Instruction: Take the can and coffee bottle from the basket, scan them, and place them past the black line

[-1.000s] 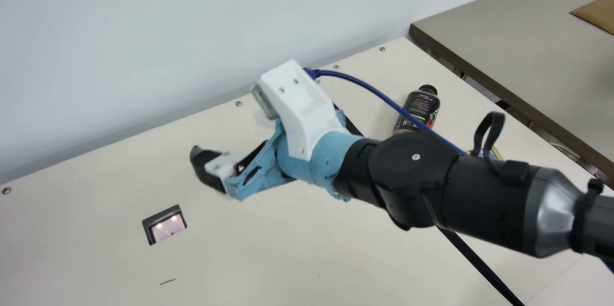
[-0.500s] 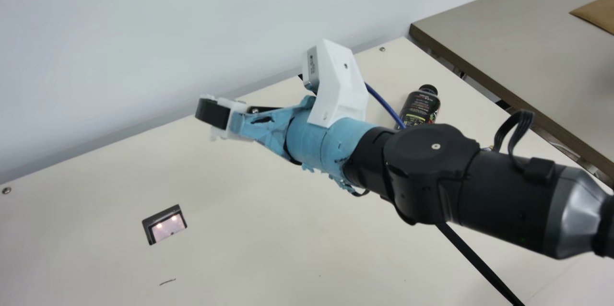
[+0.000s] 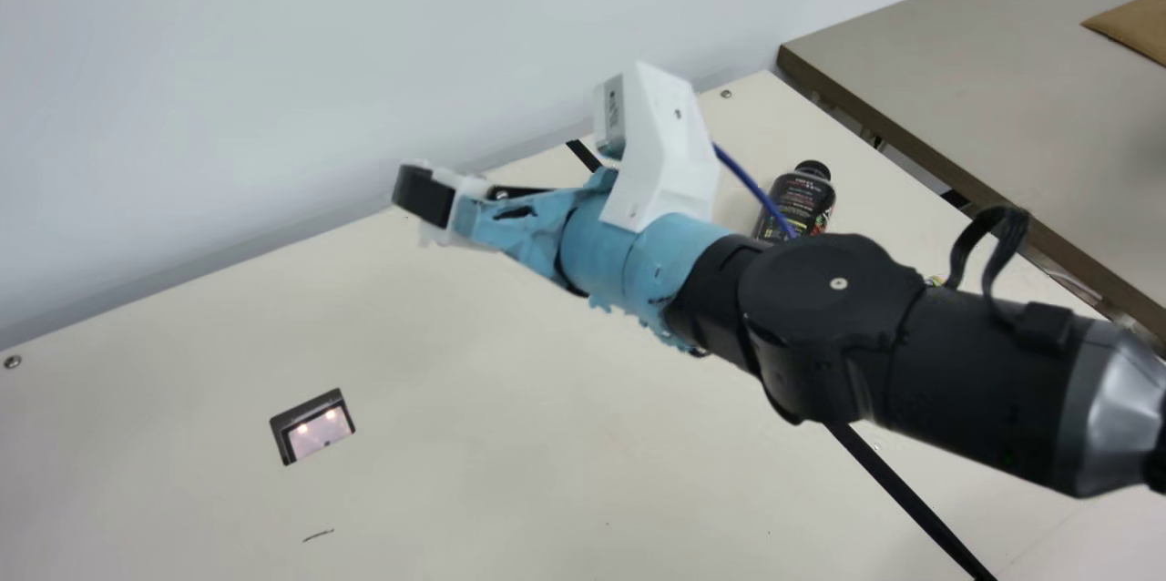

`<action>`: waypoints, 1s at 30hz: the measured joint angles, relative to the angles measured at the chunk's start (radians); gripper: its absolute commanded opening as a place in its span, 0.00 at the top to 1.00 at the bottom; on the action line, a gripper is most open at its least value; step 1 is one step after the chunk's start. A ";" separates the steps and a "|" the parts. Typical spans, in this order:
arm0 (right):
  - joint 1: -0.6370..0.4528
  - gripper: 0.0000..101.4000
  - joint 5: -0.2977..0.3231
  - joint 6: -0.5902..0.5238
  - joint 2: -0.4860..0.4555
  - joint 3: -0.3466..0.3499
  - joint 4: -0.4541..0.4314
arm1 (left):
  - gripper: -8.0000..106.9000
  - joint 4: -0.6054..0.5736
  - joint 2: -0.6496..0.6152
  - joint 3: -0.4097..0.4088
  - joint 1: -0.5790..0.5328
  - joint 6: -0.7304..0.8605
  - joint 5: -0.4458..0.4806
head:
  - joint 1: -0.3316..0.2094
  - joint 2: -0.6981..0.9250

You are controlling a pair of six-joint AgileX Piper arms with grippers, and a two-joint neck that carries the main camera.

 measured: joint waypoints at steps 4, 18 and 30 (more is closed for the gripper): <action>-0.025 0.00 -0.009 -0.042 -0.027 0.007 -0.098 | 0.15 0.000 0.000 0.000 0.000 0.000 0.000 | -0.005 -0.005; -0.238 0.00 0.186 -0.136 -0.170 0.075 -0.404 | 0.15 0.000 0.000 0.000 0.000 0.000 0.000 | -0.005 -0.005; -0.461 0.00 0.385 -0.007 -0.445 0.245 -0.716 | 0.15 -0.002 0.000 0.000 0.000 0.004 0.000 | -0.005 -0.005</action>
